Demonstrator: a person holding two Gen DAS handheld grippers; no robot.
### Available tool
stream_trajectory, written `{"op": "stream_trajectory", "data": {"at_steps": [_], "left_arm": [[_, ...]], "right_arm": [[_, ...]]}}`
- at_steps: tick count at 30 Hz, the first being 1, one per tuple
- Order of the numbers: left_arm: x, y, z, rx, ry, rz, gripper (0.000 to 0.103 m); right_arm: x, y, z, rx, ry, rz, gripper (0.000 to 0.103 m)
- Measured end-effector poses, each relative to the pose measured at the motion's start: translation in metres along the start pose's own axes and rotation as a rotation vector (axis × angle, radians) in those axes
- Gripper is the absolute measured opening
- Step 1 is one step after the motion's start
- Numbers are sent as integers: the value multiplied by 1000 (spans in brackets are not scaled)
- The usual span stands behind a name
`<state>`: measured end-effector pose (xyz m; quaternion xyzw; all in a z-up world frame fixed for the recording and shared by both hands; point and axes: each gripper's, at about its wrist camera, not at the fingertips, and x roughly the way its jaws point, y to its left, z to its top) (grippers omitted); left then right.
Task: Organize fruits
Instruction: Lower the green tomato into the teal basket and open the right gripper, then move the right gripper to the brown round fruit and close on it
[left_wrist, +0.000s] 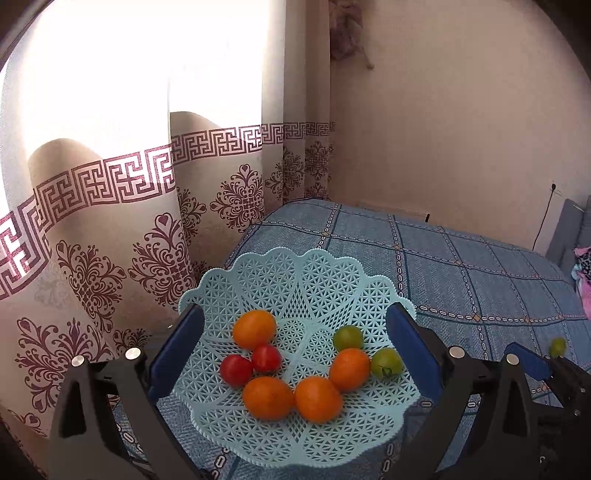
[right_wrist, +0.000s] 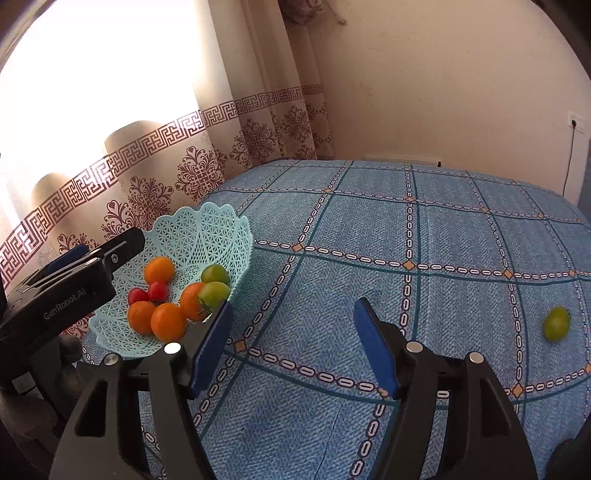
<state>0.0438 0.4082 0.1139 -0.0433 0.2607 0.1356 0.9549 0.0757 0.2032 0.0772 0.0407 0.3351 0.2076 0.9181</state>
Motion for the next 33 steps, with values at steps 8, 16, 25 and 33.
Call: {"op": "stream_trajectory", "data": {"at_steps": [8, 16, 25, 33], "left_arm": [[-6, -21, -6, 54, 1, -33, 100], [-13, -44, -13, 110, 1, -76, 100], [-14, -74, -28, 177, 43, -151, 100], [-15, -90, -37, 207, 79, -192, 100]], "right_arm": [[-7, -18, -11, 10, 10, -37, 68], [-24, -39, -25, 18, 13, -85, 68], [-48, -73, -45, 41, 3, -175, 68], [-77, -106, -60, 49, -28, -268, 68]]}}
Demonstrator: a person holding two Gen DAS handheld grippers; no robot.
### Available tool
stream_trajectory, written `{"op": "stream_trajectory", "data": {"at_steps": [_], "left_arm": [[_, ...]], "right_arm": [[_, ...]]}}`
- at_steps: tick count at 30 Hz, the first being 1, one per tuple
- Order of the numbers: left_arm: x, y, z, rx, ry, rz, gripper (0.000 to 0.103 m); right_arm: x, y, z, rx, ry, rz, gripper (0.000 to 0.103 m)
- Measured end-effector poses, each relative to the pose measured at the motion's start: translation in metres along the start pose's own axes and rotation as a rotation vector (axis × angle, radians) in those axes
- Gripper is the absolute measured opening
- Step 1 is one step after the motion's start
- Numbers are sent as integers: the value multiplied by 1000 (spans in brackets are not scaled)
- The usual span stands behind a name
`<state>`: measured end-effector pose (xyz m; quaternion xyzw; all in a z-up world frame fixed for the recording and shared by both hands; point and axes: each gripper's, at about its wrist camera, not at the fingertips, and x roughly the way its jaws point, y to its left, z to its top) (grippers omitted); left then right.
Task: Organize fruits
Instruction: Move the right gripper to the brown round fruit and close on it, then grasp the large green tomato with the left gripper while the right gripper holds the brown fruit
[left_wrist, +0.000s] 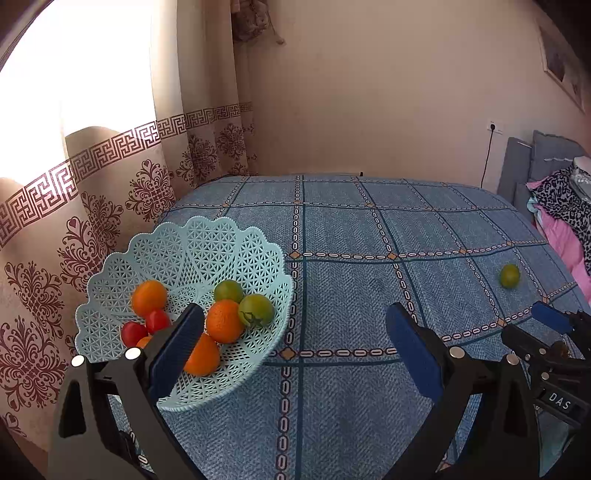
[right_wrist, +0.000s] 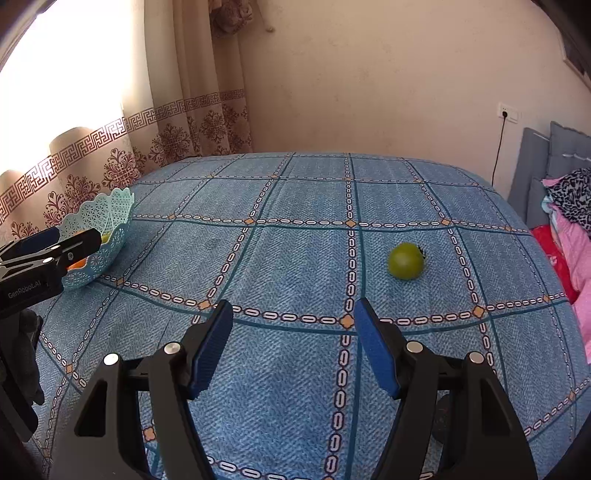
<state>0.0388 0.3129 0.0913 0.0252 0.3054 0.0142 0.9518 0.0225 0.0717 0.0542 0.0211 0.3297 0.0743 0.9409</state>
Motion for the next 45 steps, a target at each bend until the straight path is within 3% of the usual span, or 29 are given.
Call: {"op": "stream_trajectory", "data": {"at_steps": [8, 15, 21, 28, 34, 45], "left_arm": [[-5, -33, 0, 59, 5, -36, 100], [-5, -63, 2, 84, 28, -96, 100], [2, -91, -1, 96, 65, -148, 100], [13, -121, -2, 142, 94, -178, 100], [25, -140, -1, 172, 123, -205, 100], [58, -177, 4, 197, 186, -277, 100]], "right_arm": [[-21, -46, -11, 31, -18, -70, 68], [-33, -83, -32, 19, 32, -135, 68], [-34, -117, -43, 124, 85, -99, 68], [-26, -109, -47, 81, 130, -69, 65], [-15, -106, -52, 72, 186, -48, 42], [-21, -115, -48, 99, 152, -40, 41]]}}
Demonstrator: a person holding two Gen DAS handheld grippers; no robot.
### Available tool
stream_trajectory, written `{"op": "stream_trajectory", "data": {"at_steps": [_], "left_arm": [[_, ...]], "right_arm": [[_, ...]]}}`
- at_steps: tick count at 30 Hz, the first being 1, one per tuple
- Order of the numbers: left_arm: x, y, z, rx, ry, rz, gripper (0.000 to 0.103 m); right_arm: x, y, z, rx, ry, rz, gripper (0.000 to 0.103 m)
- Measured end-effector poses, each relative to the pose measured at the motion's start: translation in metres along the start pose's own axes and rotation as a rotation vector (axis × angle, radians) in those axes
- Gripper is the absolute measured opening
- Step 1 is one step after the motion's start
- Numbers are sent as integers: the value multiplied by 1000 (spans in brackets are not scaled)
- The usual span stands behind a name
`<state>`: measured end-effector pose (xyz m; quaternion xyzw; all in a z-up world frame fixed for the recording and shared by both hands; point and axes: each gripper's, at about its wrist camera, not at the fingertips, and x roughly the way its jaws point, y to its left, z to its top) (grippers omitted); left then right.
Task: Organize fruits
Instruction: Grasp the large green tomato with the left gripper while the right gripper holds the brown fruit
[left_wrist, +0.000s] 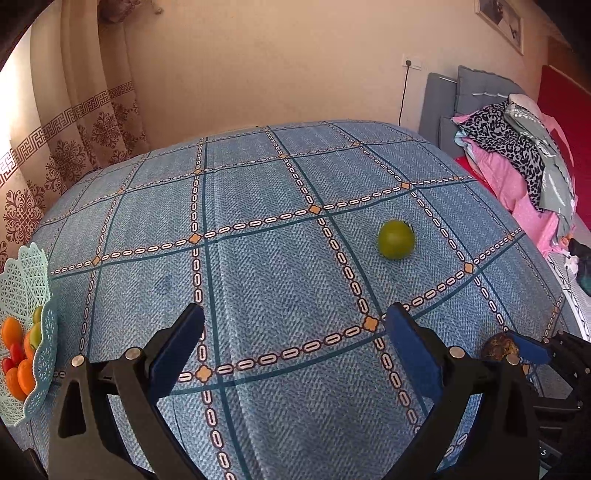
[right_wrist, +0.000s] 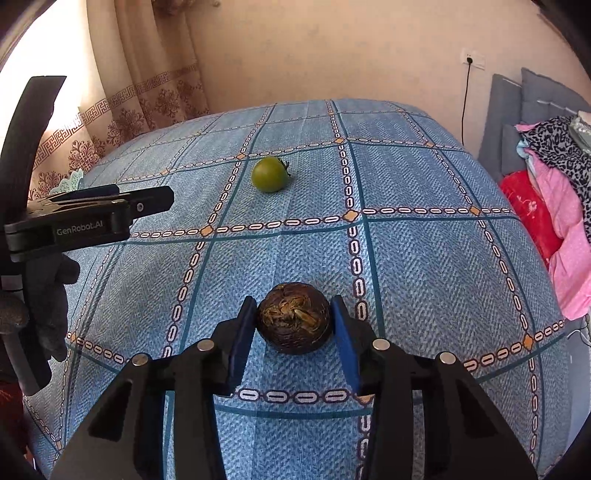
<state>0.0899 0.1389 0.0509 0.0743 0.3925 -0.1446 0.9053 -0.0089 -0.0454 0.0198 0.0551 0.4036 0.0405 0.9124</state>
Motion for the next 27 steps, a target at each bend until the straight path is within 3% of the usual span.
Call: {"op": "stream_trajectory", "data": {"at_steps": [10, 21, 27], "left_arm": [[37, -46, 29, 37, 11, -76, 99], [82, -70, 48, 38, 65, -164, 78], [97, -74, 52, 38, 69, -175, 58]], "right_arm": [[2, -4, 10, -13, -30, -11, 41], [9, -6, 8, 10, -8, 3, 41], [12, -6, 8, 14, -3, 5, 41]]}}
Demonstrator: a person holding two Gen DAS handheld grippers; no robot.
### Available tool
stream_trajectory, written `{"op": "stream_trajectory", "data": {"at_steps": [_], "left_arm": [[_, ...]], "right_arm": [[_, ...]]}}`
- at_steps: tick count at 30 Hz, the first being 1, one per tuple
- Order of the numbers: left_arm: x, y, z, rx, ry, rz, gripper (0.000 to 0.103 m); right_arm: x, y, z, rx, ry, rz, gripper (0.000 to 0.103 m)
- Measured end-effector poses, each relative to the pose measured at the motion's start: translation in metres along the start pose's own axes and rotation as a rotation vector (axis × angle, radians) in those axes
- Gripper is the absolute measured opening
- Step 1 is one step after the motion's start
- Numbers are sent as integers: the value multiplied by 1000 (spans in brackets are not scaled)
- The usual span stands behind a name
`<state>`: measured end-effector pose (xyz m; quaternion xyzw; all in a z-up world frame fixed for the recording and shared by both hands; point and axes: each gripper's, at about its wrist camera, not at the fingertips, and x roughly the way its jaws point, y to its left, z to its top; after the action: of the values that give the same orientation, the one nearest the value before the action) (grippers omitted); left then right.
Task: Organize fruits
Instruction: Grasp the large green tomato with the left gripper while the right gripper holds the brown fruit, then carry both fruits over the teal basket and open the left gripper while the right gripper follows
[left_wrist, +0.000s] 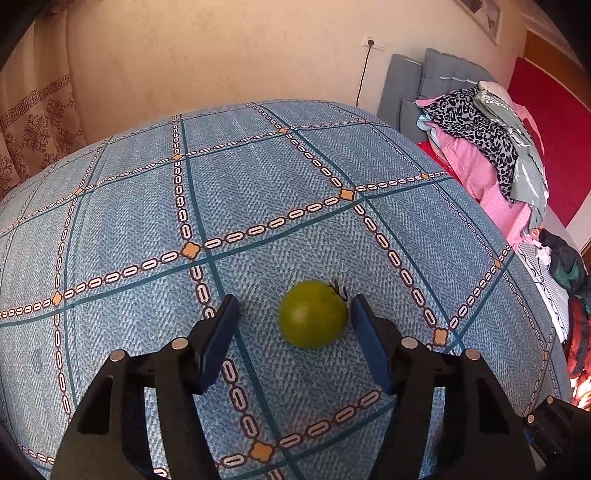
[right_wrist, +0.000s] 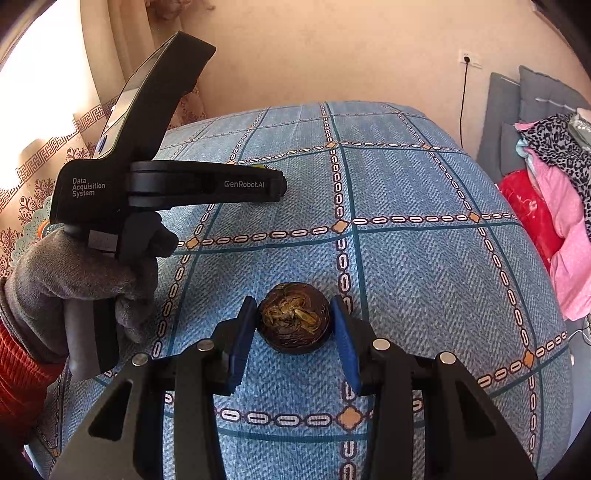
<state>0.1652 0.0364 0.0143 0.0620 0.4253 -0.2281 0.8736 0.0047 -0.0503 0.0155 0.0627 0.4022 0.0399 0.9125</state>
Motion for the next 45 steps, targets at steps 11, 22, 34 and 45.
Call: {"op": "stream_trajectory", "data": {"at_steps": [11, 22, 34, 45], "left_arm": [[-21, 1, -21, 28, -9, -11, 35], [-75, 15, -51, 31, -40, 62, 35], [-136, 49, -91, -36, -96, 123, 35], [-181, 97, -104, -117, -176, 186, 35]], "right_arm": [[0, 1, -1, 5, -7, -13, 41], [-3, 14, -2, -9, -12, -14, 41], [-15, 43, -4, -42, -35, 23, 41], [-22, 87, 13, -79, -80, 96, 42]]}}
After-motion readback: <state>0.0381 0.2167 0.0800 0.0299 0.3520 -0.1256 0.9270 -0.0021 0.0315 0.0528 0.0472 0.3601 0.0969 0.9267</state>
